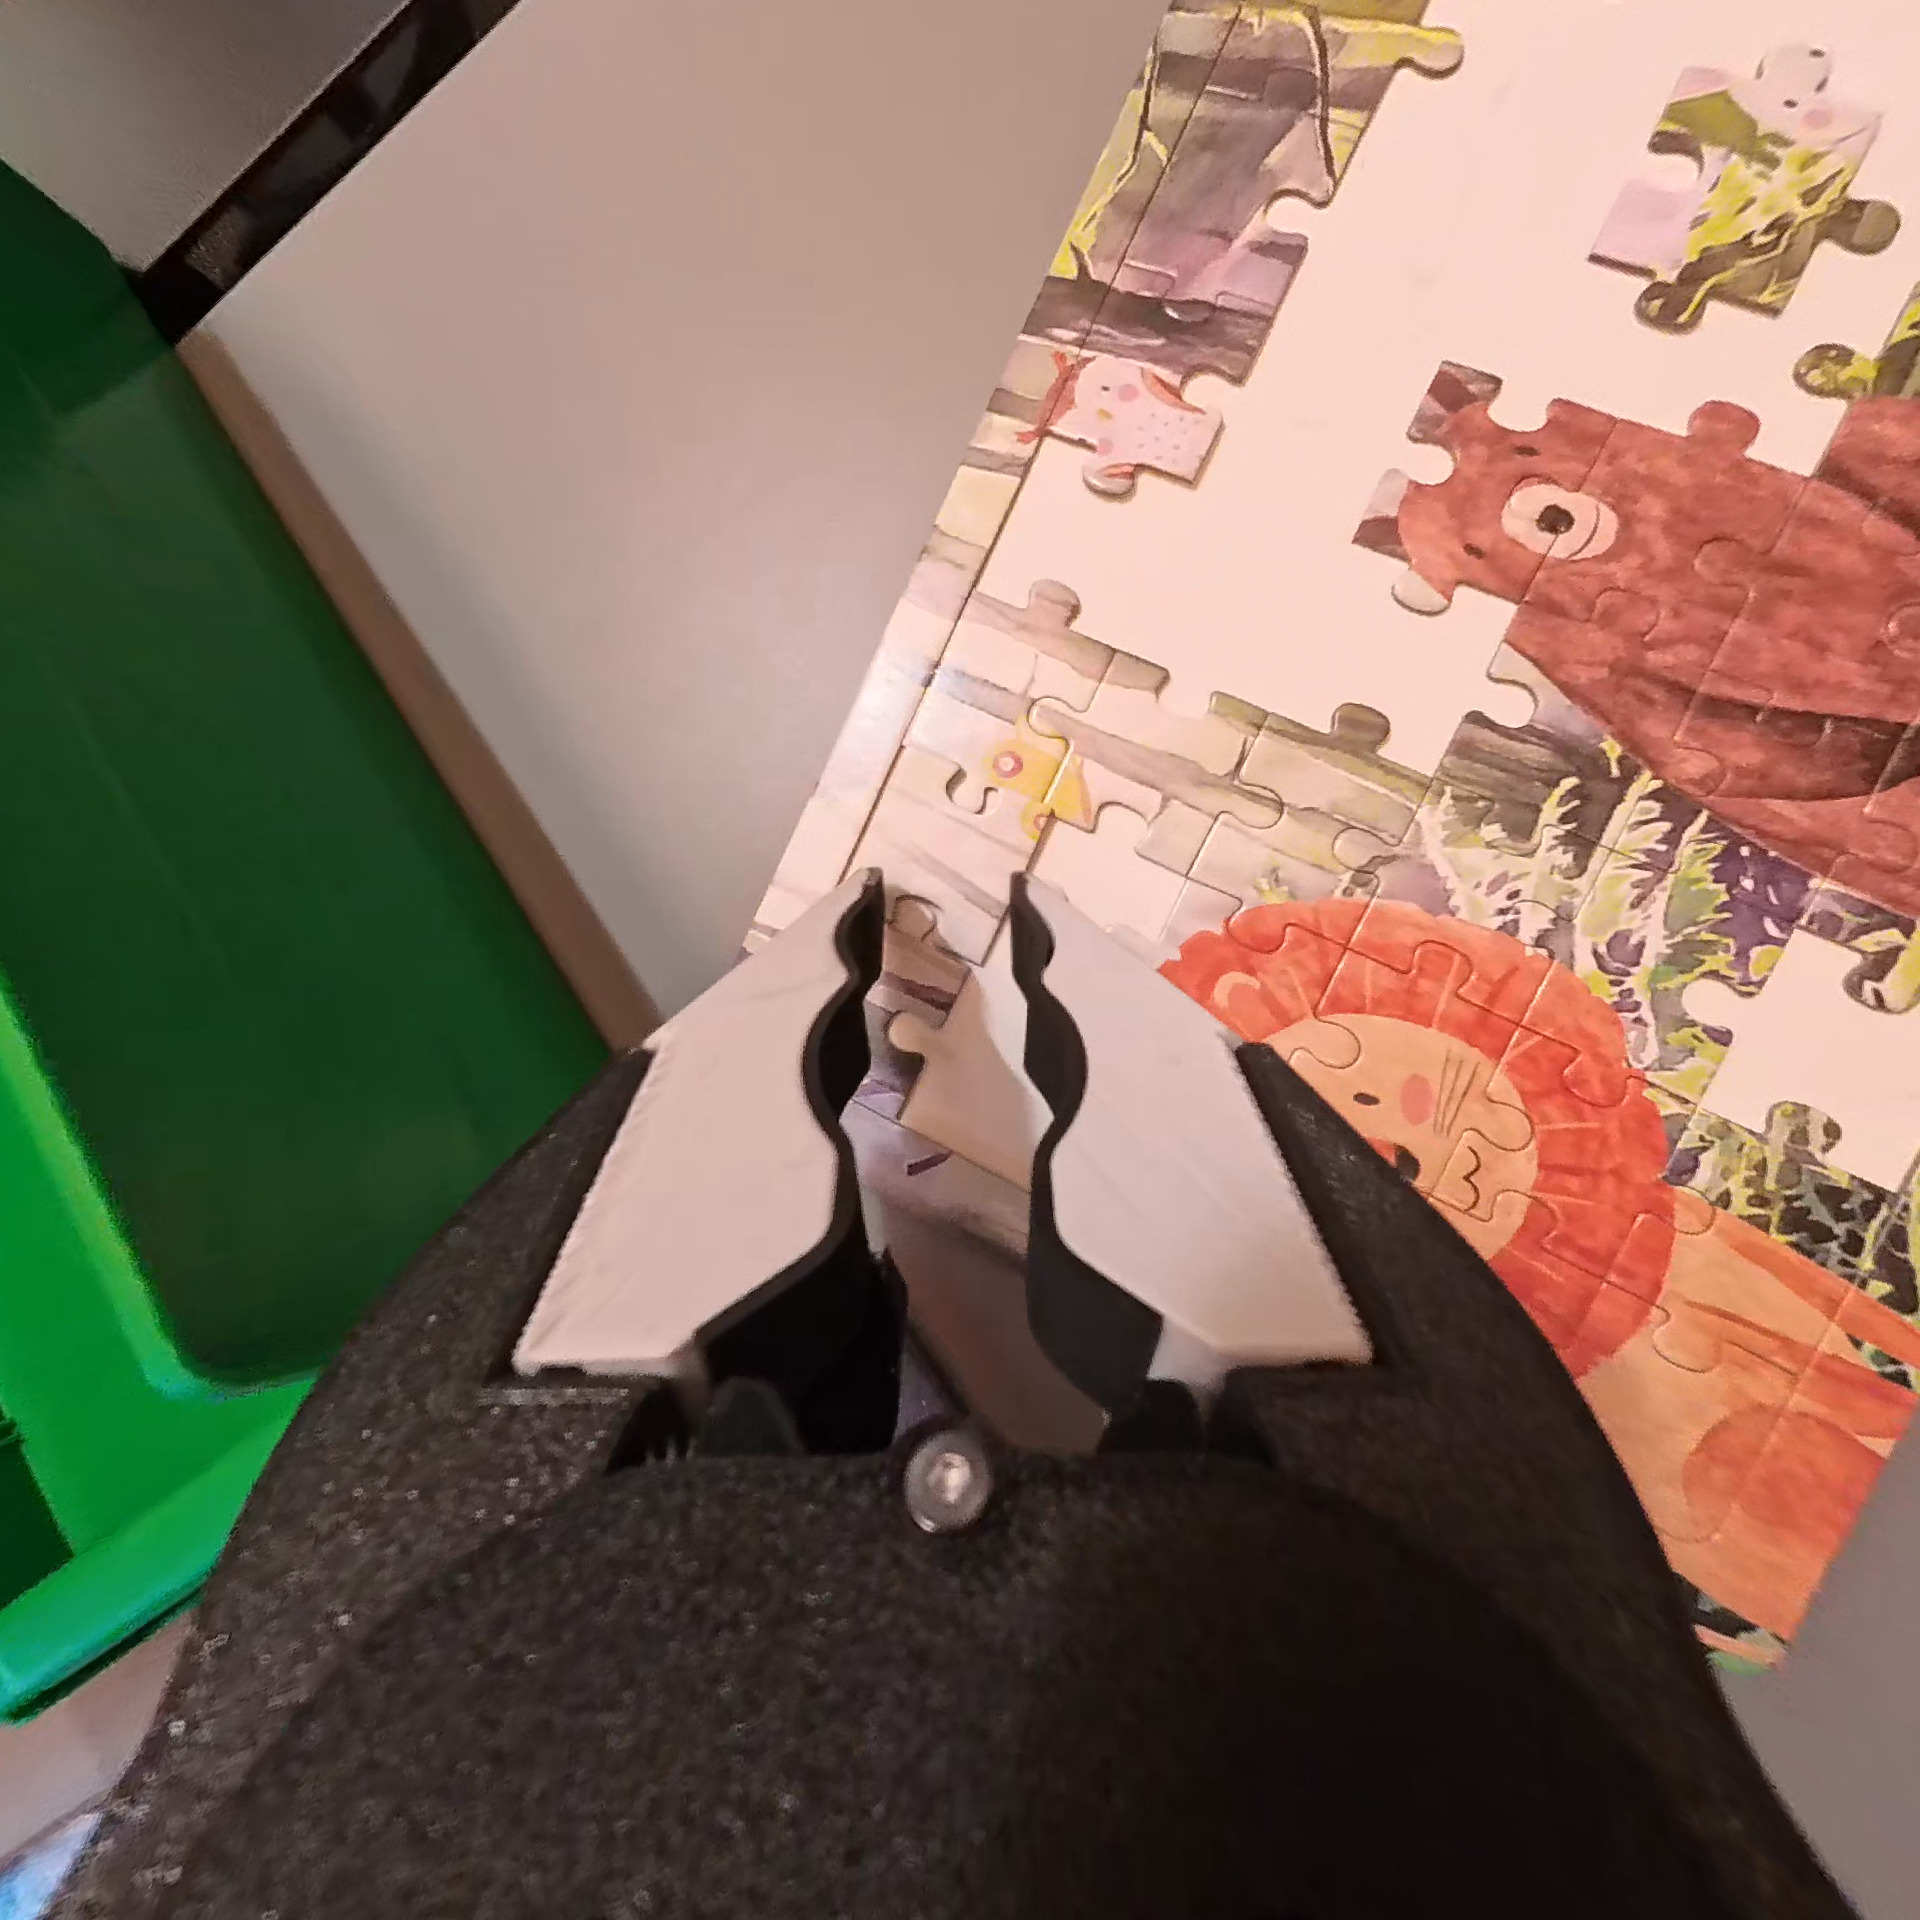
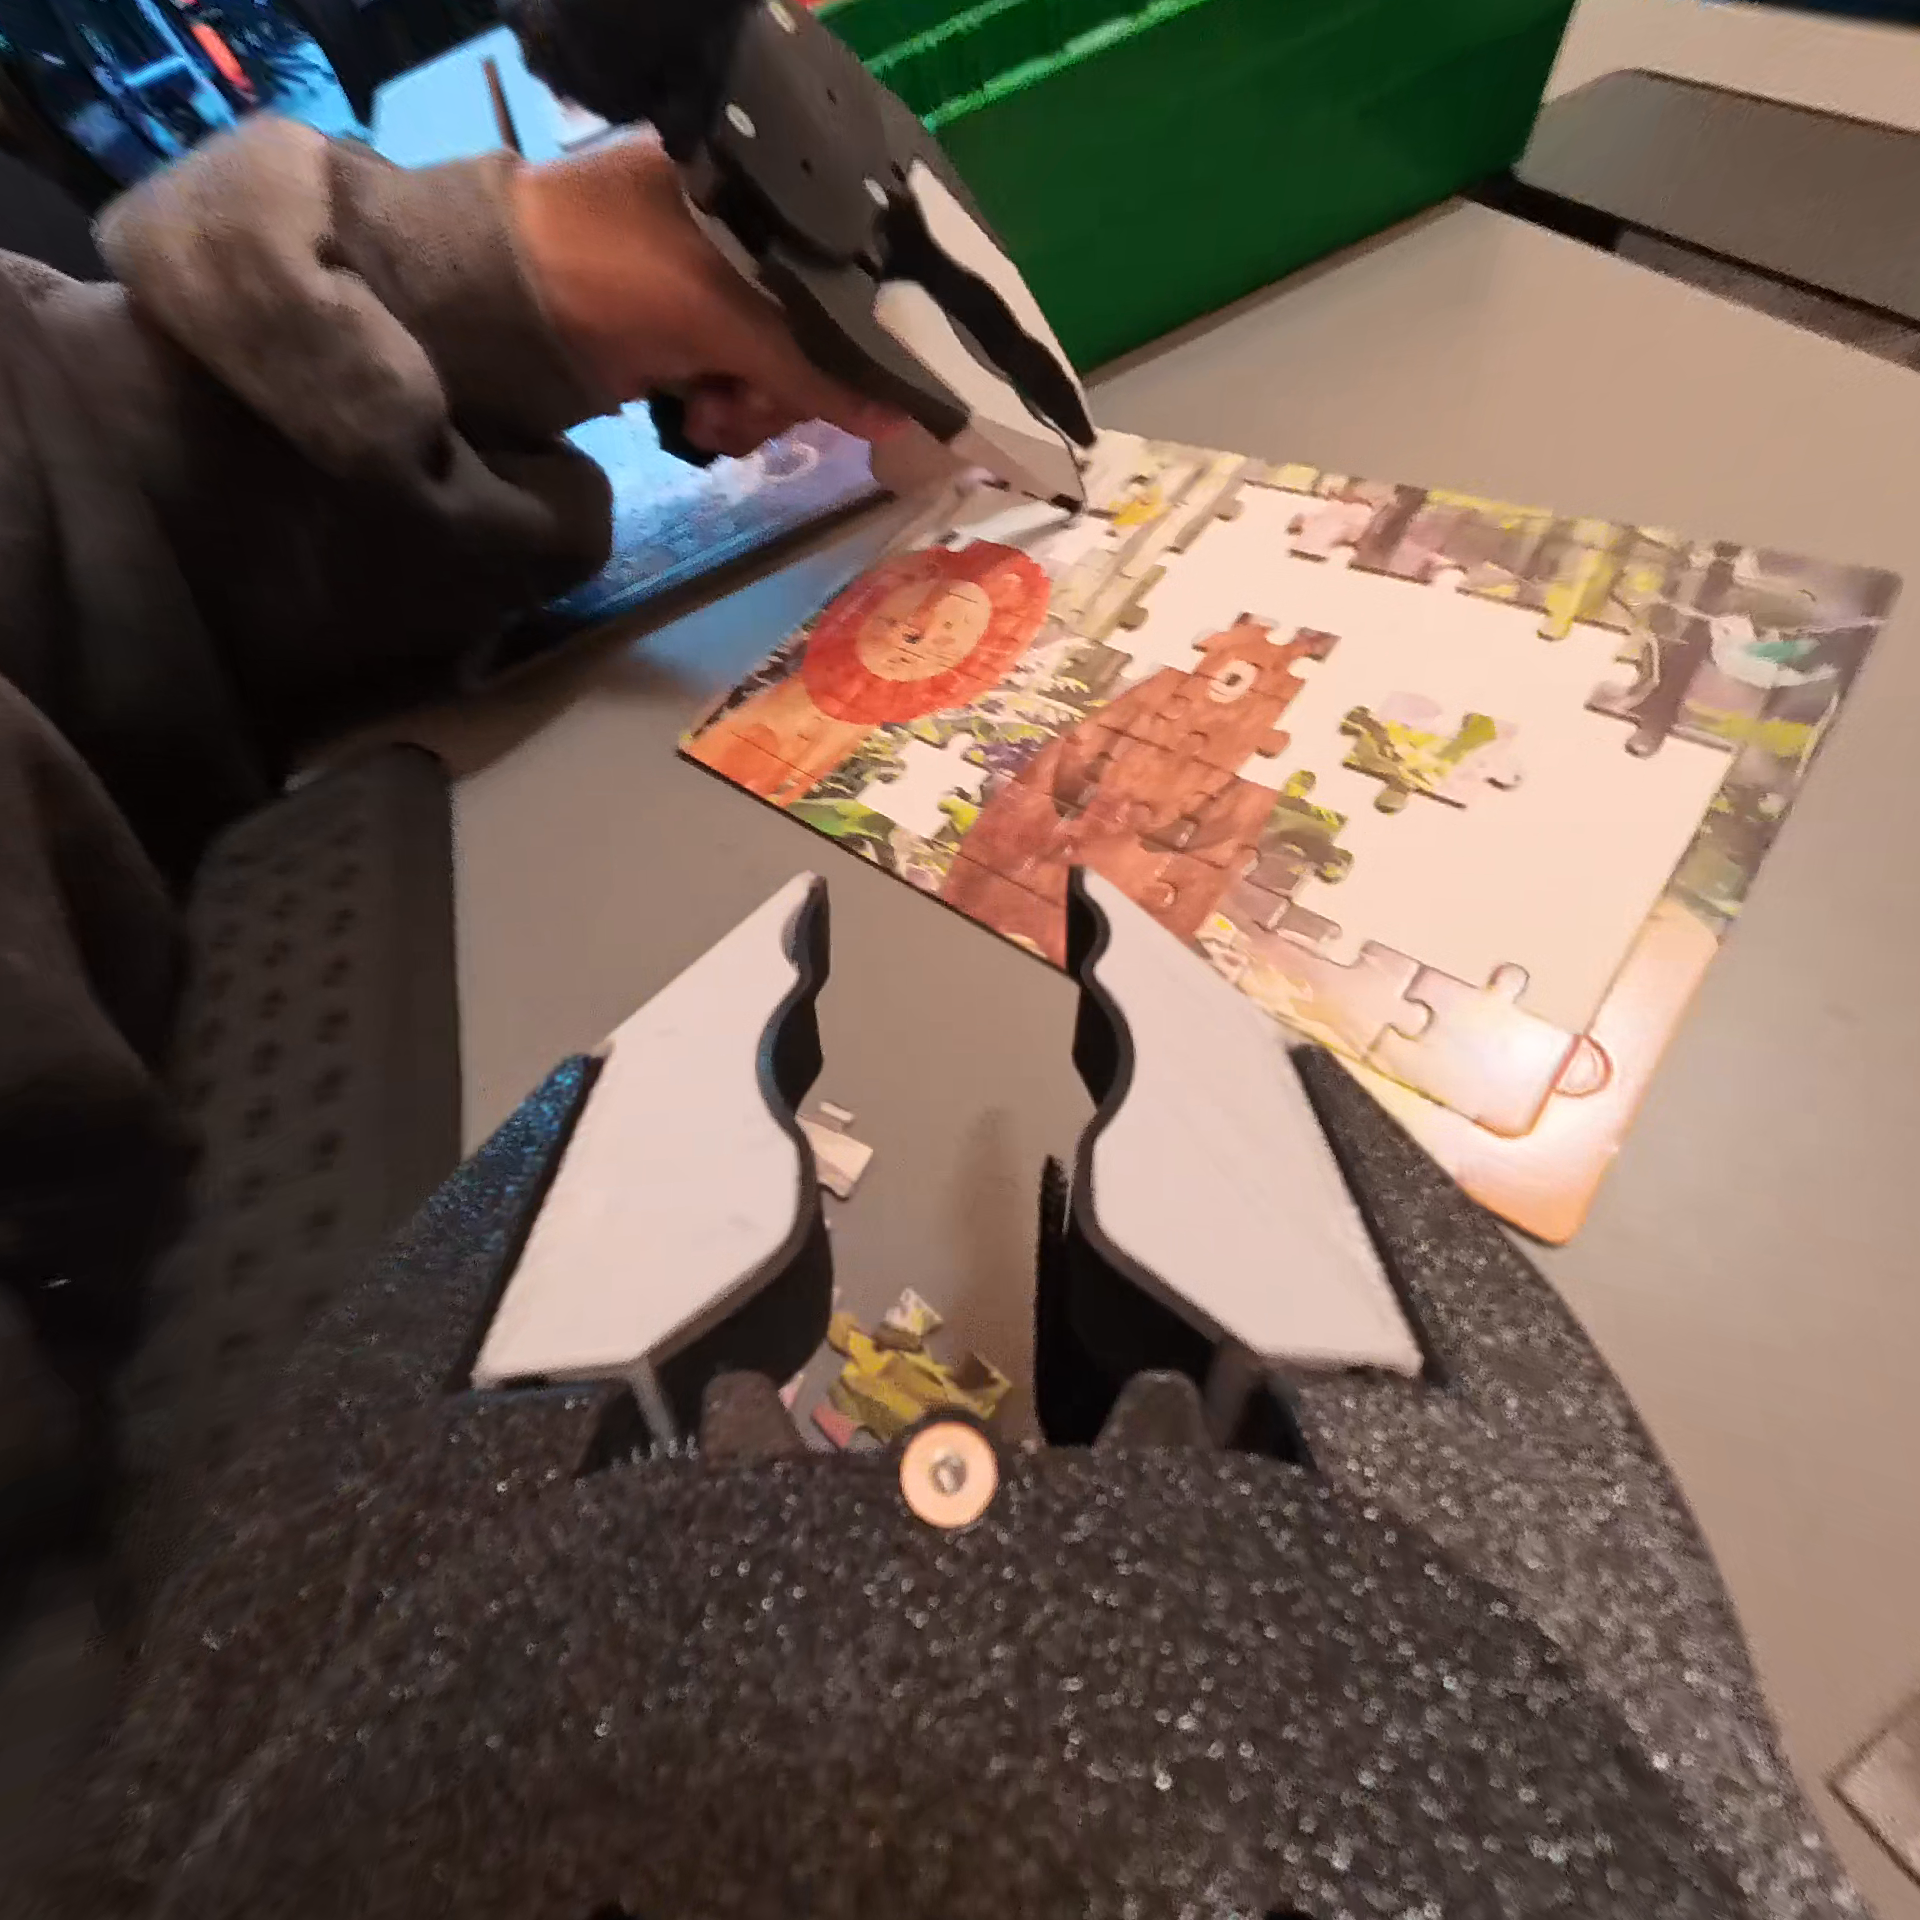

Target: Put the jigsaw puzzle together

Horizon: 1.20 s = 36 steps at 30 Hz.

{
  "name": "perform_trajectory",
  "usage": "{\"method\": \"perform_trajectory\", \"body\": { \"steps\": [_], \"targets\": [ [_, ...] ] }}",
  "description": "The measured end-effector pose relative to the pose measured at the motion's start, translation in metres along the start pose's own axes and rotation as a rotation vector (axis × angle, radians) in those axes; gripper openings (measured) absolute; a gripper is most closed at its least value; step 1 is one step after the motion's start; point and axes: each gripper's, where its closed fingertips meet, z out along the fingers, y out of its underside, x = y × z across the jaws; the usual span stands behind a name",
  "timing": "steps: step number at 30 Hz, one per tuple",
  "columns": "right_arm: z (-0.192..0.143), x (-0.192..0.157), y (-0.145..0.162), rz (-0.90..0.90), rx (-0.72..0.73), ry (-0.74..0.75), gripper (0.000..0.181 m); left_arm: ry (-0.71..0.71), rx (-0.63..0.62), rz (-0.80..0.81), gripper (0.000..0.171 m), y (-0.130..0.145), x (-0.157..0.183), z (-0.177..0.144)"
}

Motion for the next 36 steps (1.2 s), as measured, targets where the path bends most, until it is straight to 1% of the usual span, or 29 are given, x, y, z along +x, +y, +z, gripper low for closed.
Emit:
{"method": "perform_trajectory", "body": {
  "steps": [3,7,10,12,19,28,29,30,32,36],
  "targets": [
    [0.004,0.003,0.008,0.023,-0.033,-0.002,0.047,-0.034,-0.013,0.024,0.024,-0.001,-0.006,-0.001],
    [0.003,0.003,0.004,0.023,0.003,-0.006,0.044,-0.018,-0.024,0.012,0.023,-0.002,-0.005,-0.003],
    [0.005,0.004,0.008,0.044,-0.015,-0.013,0.044,-0.008,0.013,0.027,0.013,-0.013,0.001,-0.008],
    [0.006,0.005,0.011,0.035,-0.033,-0.002,0.044,0.004,0.012,0.030,0.013,-0.015,0.004,-0.006],
    [0.007,0.004,0.017,0.015,-0.065,0.006,0.043,0.008,-0.031,-0.020,0.013,-0.004,-0.002,0.004],
    [0.006,0.005,0.020,0.035,-0.078,-0.001,0.043,0.002,-0.038,0.000,0.014,-0.007,-0.004,0.003],
    [0.006,0.005,0.021,0.034,-0.080,-0.001,0.043,-0.005,-0.035,0.002,0.012,-0.010,-0.006,0.003],
    [0.006,0.005,0.021,0.034,-0.081,-0.002,0.042,-0.013,-0.031,0.005,0.001,-0.012,-0.008,0.002],
    [0.006,0.004,0.021,0.033,-0.083,-0.004,0.042,-0.008,-0.027,0.003,0.000,-0.017,-0.007,0.001],
    [0.005,0.004,0.022,0.037,-0.081,-0.006,0.042,-0.033,-0.091,0.035,0.000,-0.007,-0.008,0.009]
  ]
}}
